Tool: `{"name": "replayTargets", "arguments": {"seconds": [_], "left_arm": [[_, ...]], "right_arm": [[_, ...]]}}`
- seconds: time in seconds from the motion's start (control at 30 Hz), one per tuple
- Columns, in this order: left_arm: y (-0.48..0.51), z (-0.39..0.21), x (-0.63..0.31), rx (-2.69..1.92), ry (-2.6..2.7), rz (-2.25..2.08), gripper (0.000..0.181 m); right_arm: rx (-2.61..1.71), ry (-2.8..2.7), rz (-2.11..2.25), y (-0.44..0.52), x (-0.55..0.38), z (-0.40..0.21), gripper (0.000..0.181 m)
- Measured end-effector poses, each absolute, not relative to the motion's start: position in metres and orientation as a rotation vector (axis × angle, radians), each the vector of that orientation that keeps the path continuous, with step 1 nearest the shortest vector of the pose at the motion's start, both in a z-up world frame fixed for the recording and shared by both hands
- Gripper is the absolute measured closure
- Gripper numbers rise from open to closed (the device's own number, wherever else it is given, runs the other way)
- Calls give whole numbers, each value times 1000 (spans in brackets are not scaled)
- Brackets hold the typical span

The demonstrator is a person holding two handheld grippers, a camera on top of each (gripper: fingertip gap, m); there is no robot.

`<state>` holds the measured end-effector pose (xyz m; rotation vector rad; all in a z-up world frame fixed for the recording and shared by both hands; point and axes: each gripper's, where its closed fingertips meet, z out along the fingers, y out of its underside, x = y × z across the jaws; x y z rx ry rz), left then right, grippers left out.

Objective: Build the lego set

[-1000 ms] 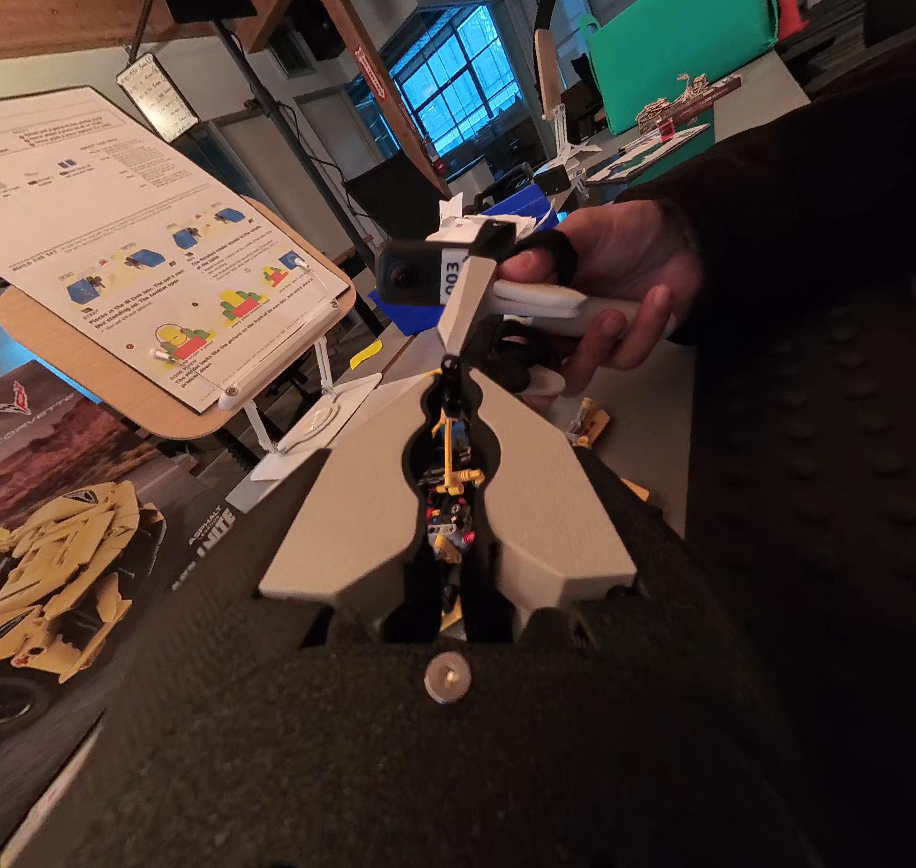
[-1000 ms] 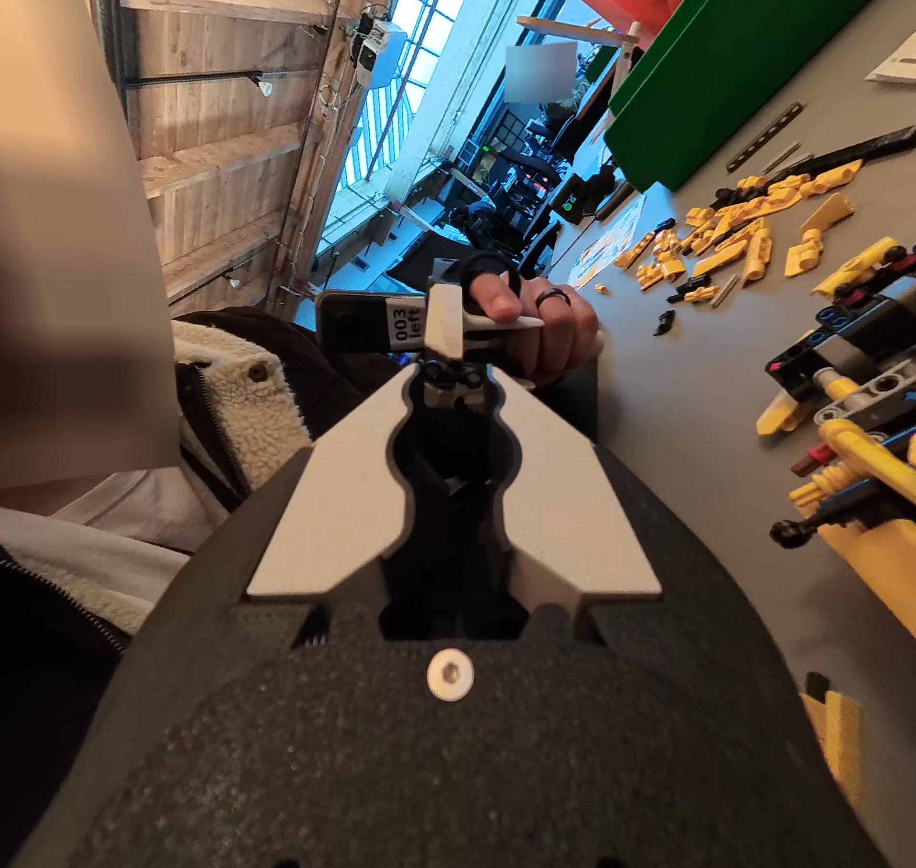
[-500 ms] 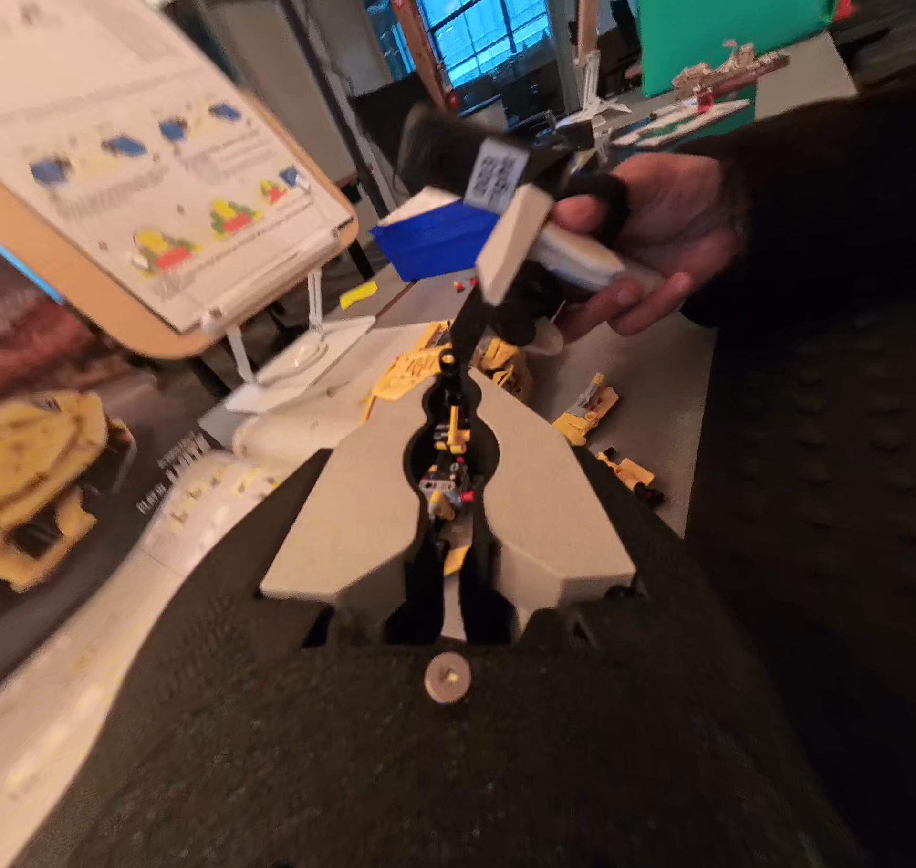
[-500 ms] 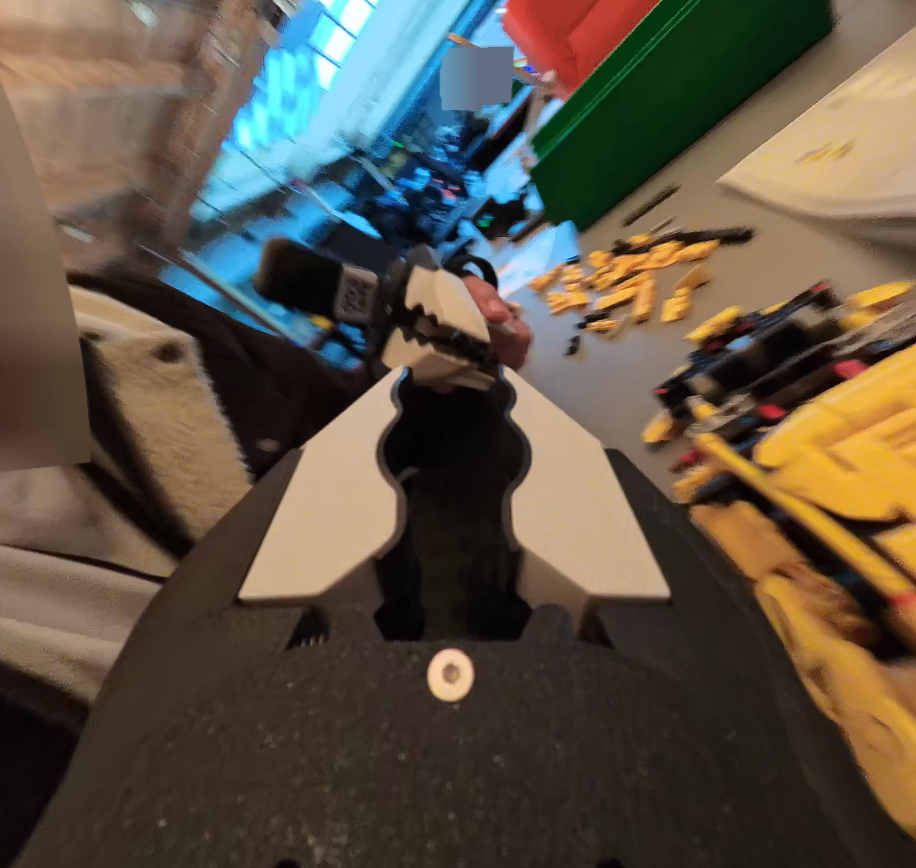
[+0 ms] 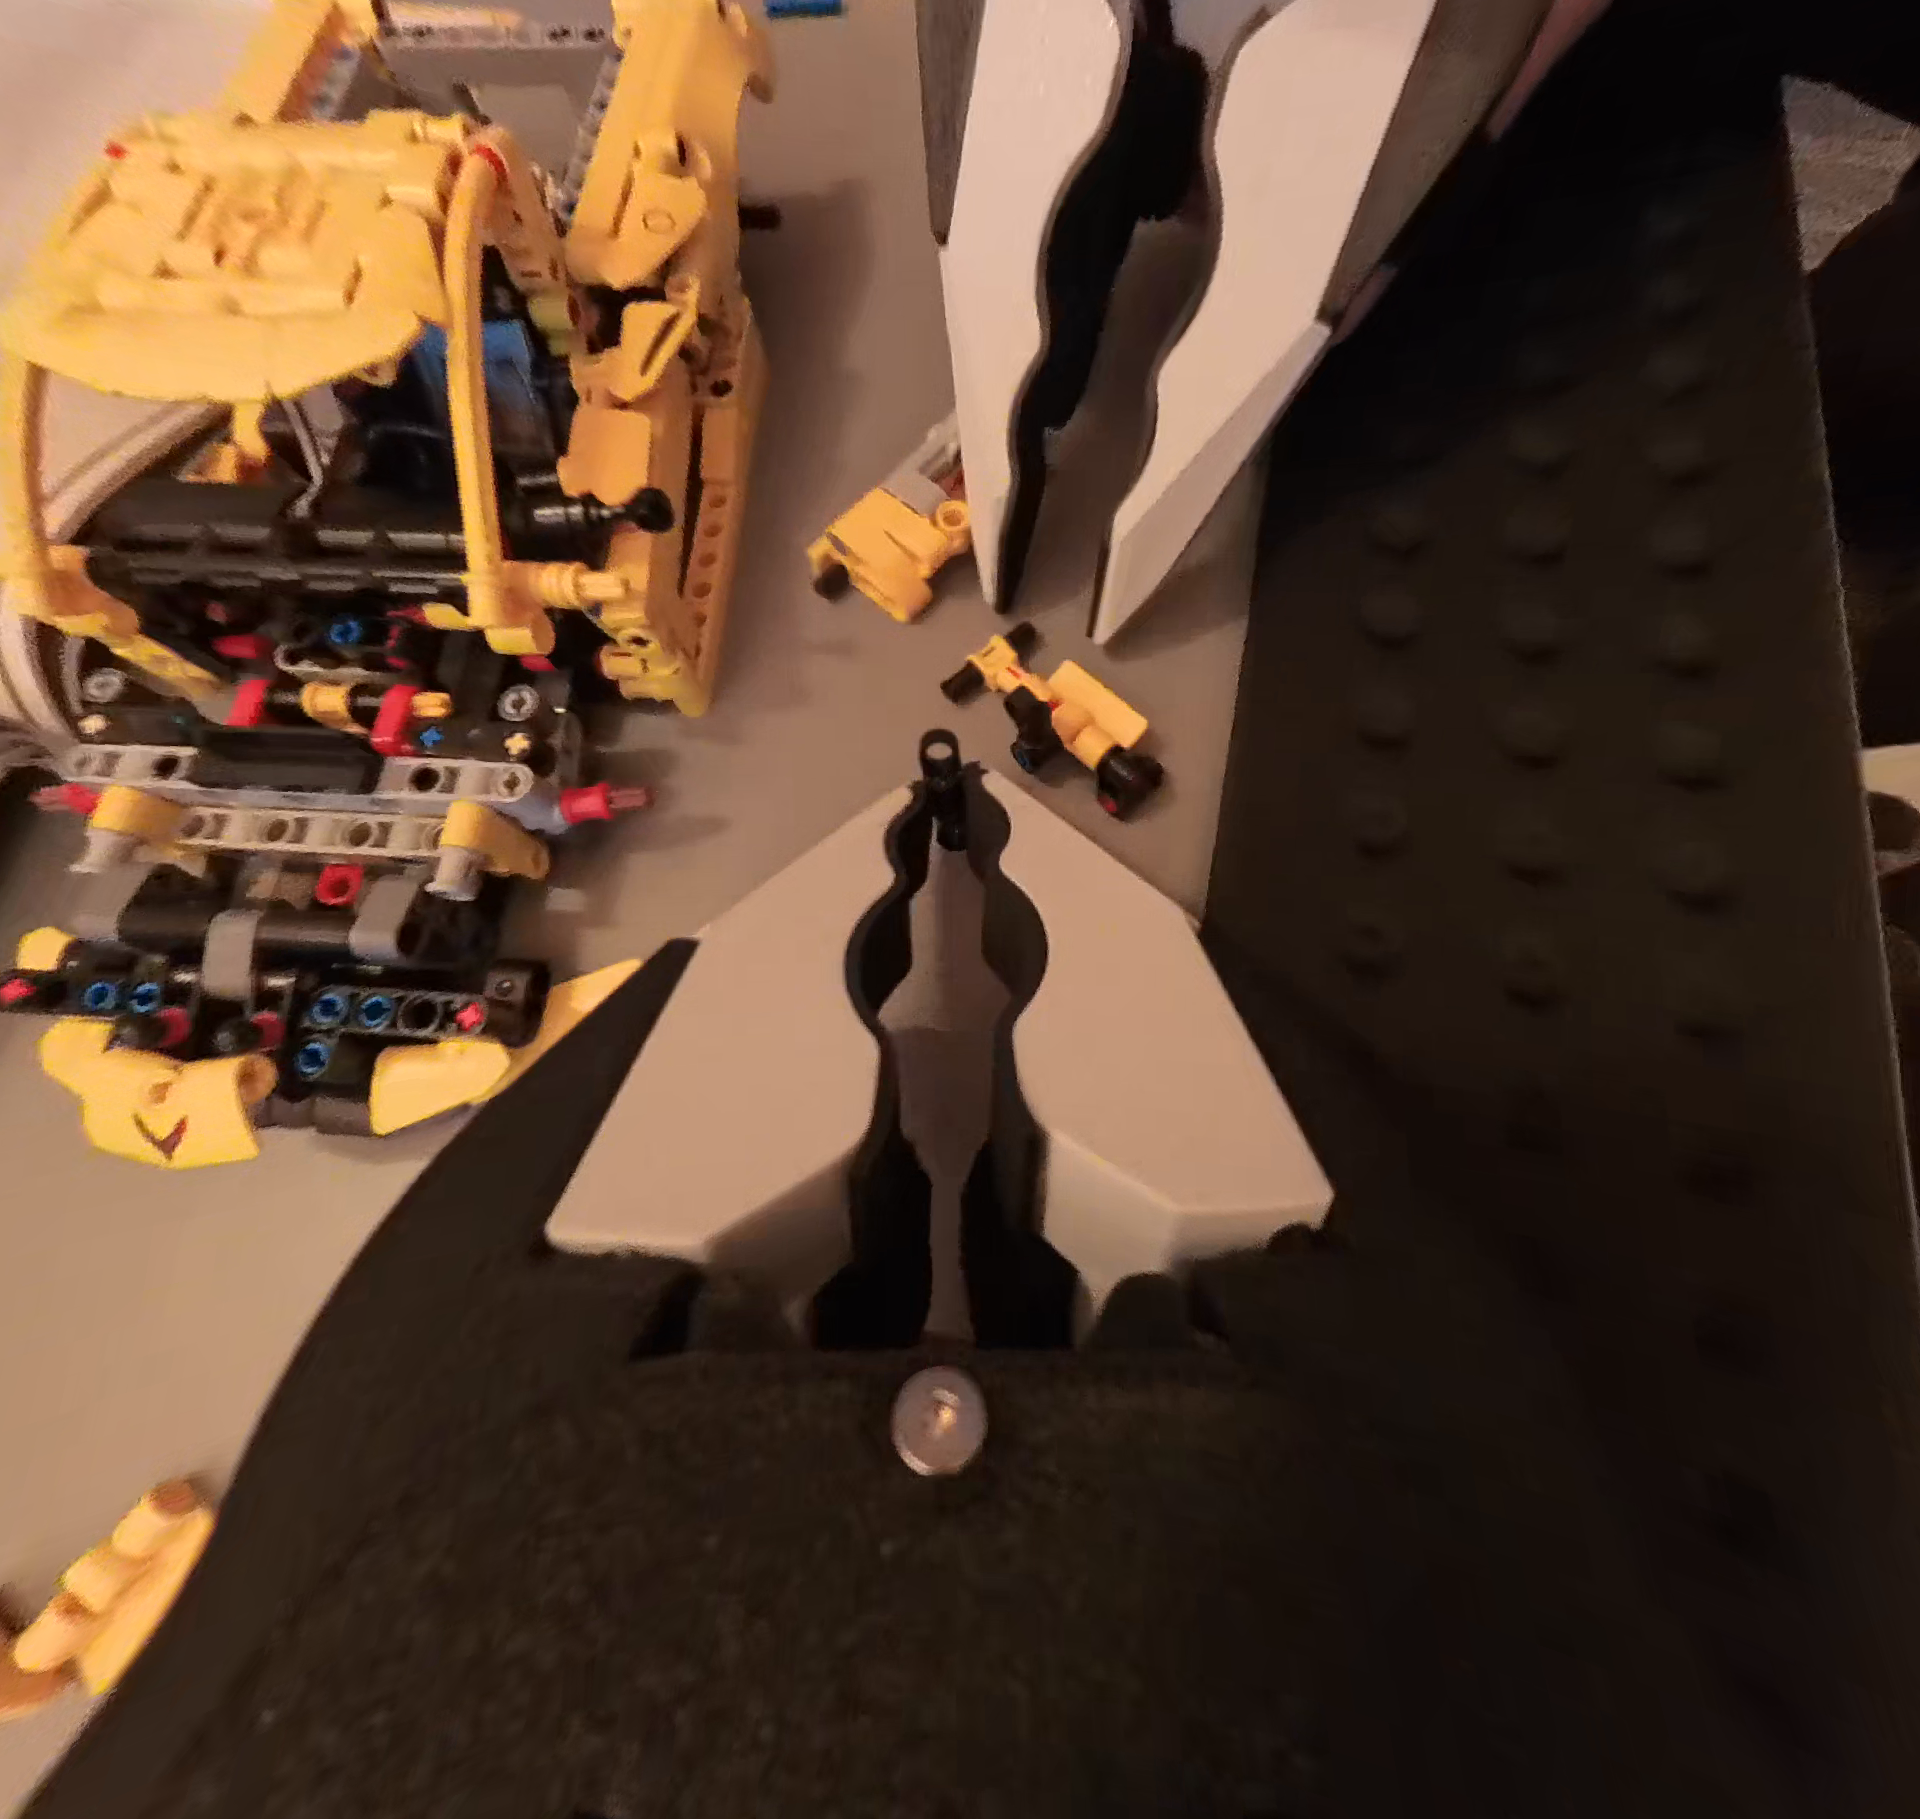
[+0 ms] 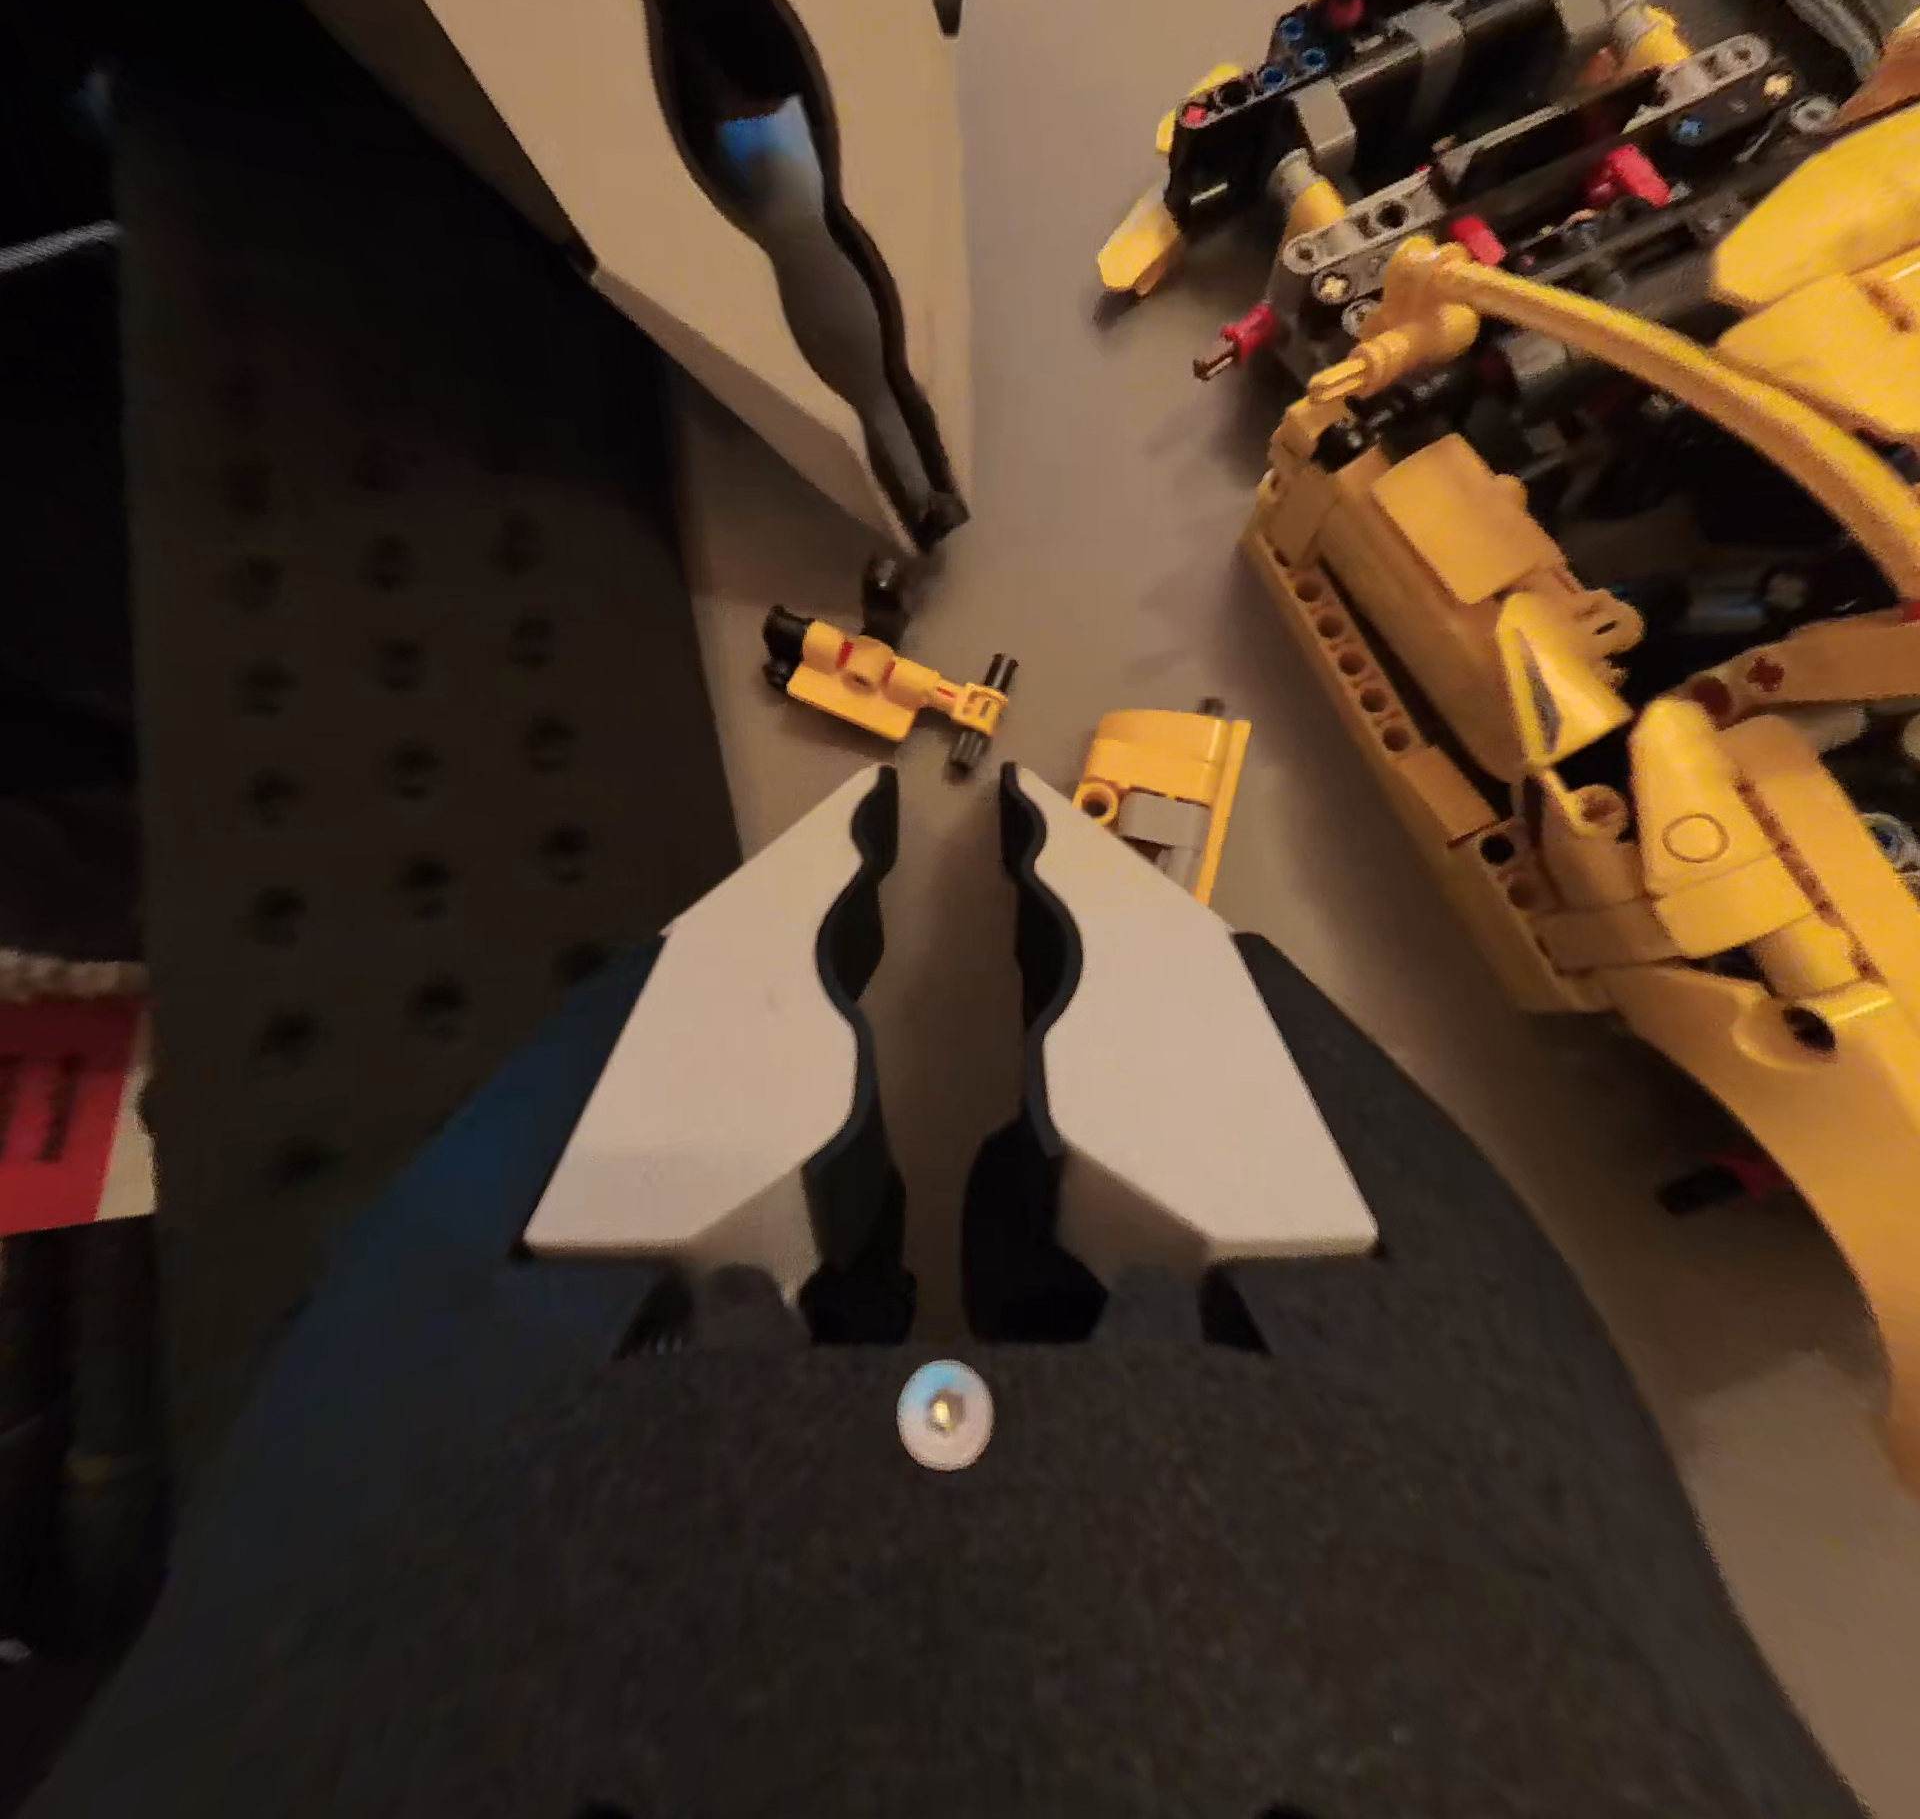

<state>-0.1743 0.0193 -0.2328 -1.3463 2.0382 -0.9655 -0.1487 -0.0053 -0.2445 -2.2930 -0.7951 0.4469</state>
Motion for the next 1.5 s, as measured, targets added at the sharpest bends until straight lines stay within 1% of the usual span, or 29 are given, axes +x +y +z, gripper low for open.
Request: {"name": "replayTargets", "arguments": {"seconds": [0.4, 0.5, 0.57, 0.73, 0.9, 1.13, 1.5], "left_arm": [[1, -235, -174, -1310, 2103, -1030, 175], [7, -227, -171, -1320, 2042, -1051, 175], [15, -212, -170, -1340, 1943, -1136, 176], [26, -171, -176, -1333, 1720, -1416, 175], [16, -140, -184, -1282, 1599, -1726, 175], [13, -140, -186, -1290, 1608, -1780, 175], [2, -144, -185, -1280, 1682, -1849, 175]], "right_arm": [[-2199, -863, 344, 7, -149, -247, 174], [-2162, -894, 389, 4, -158, -239, 175], [-2128, -866, 403, 6, -156, -227, 175], [-1950, -821, 776, -8, -178, -177, 176], [-1924, -756, 945, -8, -185, -162, 176], [-1922, -771, 828, -3, -185, -163, 176], [-1921, -815, 796, -5, -188, -165, 176]]}}
